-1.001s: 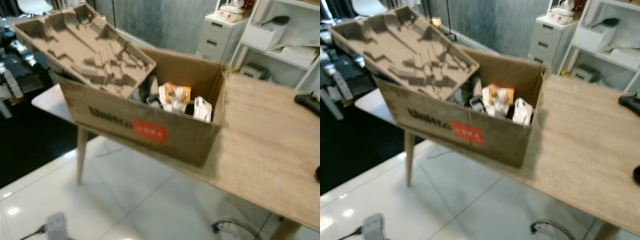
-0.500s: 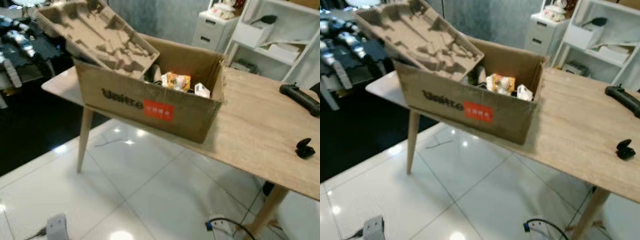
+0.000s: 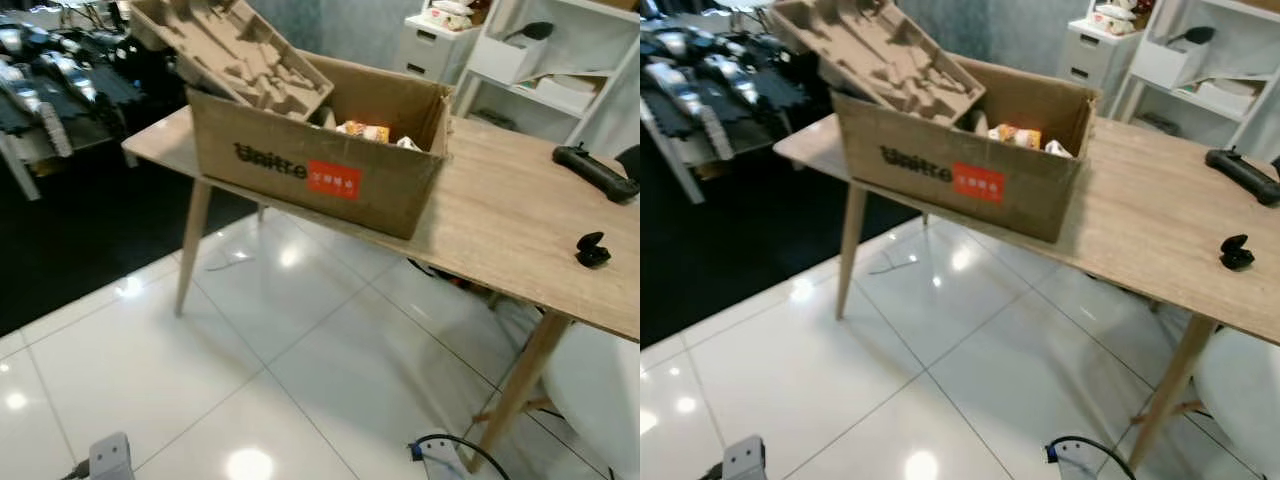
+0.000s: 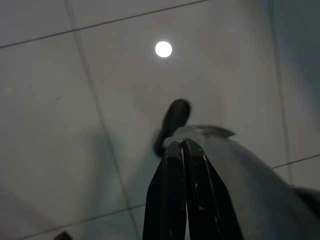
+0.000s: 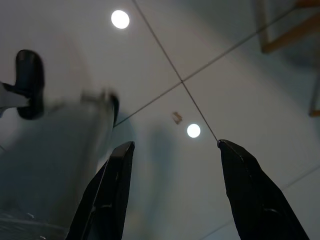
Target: Picking trash to rubbish bin
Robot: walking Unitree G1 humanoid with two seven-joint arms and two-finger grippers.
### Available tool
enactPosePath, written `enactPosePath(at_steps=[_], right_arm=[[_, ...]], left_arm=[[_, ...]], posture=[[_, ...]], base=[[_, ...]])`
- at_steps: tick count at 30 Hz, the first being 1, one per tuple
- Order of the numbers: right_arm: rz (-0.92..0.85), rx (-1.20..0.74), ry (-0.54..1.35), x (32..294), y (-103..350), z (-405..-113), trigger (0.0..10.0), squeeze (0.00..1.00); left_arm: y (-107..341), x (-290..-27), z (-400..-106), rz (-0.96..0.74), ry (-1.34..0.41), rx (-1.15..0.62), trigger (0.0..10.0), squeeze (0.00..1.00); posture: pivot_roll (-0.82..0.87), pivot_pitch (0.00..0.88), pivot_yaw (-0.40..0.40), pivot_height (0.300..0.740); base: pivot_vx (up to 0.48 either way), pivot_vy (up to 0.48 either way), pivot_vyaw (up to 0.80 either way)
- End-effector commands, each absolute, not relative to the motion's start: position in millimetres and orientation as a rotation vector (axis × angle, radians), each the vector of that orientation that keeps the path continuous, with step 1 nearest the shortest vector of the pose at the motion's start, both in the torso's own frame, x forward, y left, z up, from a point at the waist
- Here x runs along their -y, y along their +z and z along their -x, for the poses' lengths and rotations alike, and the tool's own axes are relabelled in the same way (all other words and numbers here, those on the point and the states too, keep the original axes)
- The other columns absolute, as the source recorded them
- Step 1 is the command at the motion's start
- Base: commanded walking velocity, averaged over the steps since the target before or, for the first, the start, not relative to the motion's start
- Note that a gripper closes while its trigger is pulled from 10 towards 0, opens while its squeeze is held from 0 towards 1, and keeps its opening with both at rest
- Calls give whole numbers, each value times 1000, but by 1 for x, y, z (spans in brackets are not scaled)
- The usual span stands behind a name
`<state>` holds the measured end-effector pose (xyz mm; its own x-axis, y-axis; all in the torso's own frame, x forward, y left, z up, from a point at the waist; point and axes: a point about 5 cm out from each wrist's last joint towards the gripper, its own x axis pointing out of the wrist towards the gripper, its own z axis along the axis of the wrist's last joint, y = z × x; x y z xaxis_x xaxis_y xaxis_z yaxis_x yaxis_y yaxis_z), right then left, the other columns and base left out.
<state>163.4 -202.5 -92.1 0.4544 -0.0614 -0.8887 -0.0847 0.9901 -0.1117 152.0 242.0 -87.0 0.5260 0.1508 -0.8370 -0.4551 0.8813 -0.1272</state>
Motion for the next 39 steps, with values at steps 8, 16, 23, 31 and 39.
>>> enactPosePath(at_steps=[8,16,23,31,39], right_arm=[[154,-1127,4,207,-94,-157,10000,0],[169,-1135,17,205,-95,-156,10000,0],[169,-1138,19,206,-95,-155,10000,0],[182,-1150,26,207,-96,-153,10000,0],[205,-1155,43,208,-95,-153,10000,0]], left_arm=[[-90,-240,-146,374,385,-968,10000,0],[-90,-242,-144,370,391,-968,10000,0],[-89,-244,-145,363,395,-964,10000,0],[-91,-243,-142,358,401,-972,10000,0],[-92,-243,-138,326,395,-994,10000,0]], posture=[[103,59,-51,740],[111,57,-51,740],[113,60,-54,740],[116,60,-59,740],[118,61,-62,740]], base=[[-260,0,0],[0,0,-572],[0,0,-791],[0,0,-788],[0,0,-788]])
